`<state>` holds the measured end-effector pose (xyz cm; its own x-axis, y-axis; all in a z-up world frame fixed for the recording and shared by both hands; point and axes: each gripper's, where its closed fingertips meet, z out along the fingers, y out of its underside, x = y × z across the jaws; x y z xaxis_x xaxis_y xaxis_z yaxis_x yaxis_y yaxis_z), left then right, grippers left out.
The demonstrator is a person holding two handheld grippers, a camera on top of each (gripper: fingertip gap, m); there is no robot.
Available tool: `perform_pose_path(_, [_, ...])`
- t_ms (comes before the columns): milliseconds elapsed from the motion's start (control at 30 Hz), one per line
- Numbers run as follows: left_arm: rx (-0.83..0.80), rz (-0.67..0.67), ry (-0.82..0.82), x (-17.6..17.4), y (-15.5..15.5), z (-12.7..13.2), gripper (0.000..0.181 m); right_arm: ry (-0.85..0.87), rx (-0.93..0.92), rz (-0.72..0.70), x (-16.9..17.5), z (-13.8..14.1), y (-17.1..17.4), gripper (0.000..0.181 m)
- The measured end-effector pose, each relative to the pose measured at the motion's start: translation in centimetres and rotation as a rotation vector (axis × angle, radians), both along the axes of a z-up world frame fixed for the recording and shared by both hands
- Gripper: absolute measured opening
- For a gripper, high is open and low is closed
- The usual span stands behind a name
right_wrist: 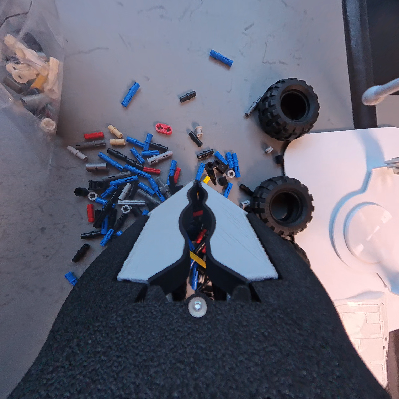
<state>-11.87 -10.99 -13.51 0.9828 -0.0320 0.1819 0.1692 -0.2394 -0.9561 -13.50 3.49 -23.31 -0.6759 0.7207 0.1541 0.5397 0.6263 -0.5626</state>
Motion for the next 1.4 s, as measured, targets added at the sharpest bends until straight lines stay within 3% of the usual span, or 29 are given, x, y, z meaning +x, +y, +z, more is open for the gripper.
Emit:
perform_pose_path(200, [0.0,-0.003,-0.004,0.0,0.0,0.0,0.001,-0.021,-0.068,0.133,2.2,1.1,-2.0,0.0])
perform_pose_path(367, [-0.002,-0.004,-0.001,0.0,0.0,-0.1,0.001,-0.052,-0.049,0.136,2.1,-0.1,-1.7,0.0])
perform_pose_path(500, [-0.002,-0.001,-0.002,-0.1,-0.1,-0.1,0.001,-0.046,-0.032,0.203,2.6,0.1,-2.3,0.011])
perform_pose_path(967, [-0.004,-0.003,-0.007,-0.1,-0.1,-0.2,0.001,-0.068,-0.03,0.247,2.8,-0.7,-3.1,0.006])
perform_pose_path(1067, [-0.003,0.0,-0.008,-0.2,-0.1,-0.2,0.001,0.021,-0.097,0.221,2.1,2.0,-3.1,0.006])
perform_pose_path(1267, [-0.003,-0.005,-0.009,0.0,0.1,-0.3,0.001,0.293,-0.337,0.255,1.5,15.1,-6.8,0.005])
perform_pose_path(1333, [-0.001,-0.004,-0.002,0.1,0.1,-0.2,0.001,0.306,-0.328,0.277,1.5,16.2,-8.4,0.006])
perform_pose_path(1400, [0.003,-0.003,0.003,0.2,0.1,-0.1,0.001,0.268,-0.305,0.303,1.8,15.2,-9.7,0.009])
